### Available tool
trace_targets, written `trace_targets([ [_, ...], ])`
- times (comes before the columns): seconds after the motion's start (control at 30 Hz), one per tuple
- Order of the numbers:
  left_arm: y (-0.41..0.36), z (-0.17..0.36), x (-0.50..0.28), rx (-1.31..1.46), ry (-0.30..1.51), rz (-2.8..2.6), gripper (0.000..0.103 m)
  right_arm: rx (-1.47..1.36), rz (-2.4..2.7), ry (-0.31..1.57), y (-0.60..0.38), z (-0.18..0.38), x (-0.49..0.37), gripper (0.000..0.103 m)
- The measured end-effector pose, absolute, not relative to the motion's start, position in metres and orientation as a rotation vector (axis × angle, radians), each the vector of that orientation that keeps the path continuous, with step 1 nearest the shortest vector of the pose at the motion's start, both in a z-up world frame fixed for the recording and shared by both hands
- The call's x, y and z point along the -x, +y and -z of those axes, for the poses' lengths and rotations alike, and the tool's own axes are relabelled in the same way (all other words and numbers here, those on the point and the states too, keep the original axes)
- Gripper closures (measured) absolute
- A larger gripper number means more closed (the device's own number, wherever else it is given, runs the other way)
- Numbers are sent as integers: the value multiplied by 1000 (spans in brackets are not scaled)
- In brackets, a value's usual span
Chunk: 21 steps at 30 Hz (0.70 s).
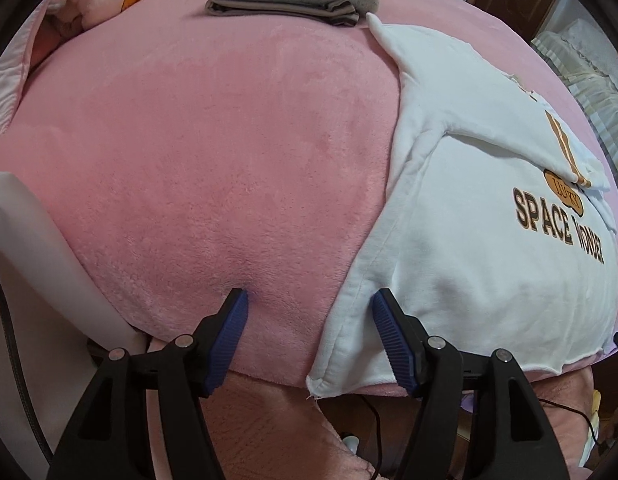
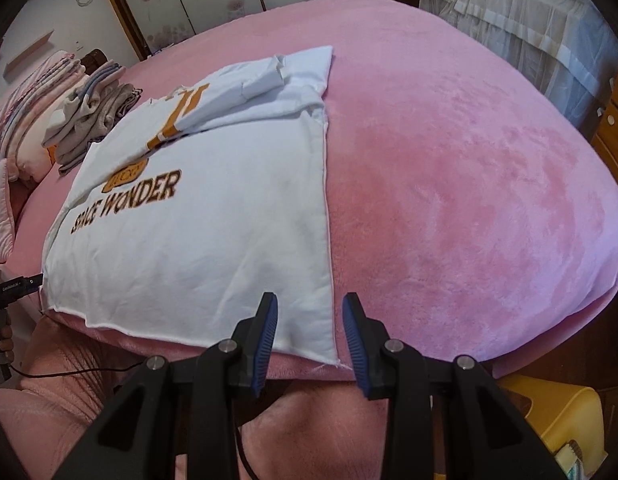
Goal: Fold small clothes
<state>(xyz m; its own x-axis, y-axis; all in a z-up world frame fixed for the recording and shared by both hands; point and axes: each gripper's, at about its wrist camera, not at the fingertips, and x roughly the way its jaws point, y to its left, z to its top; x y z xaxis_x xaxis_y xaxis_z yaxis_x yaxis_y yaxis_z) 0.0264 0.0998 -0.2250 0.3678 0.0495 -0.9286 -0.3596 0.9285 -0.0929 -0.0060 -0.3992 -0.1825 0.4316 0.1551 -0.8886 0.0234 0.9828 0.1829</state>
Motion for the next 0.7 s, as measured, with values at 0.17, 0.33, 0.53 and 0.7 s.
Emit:
trace_targets([
  [0.17,100,226,-23,315,1171,-244,38,-173,-89,1170,-400,198,8,69],
  [0.33,99,224,-17,327,1166,-215,38,-177,-110,1190,-398,205,9,69],
  [0.53,99,219,-12,346,1170,-200,38,-171,-136,1197,-393,207,9,69],
  [0.7,95,215,-6,328,1186,-171,38,-170,-140,1199,-390,206,8,69],
])
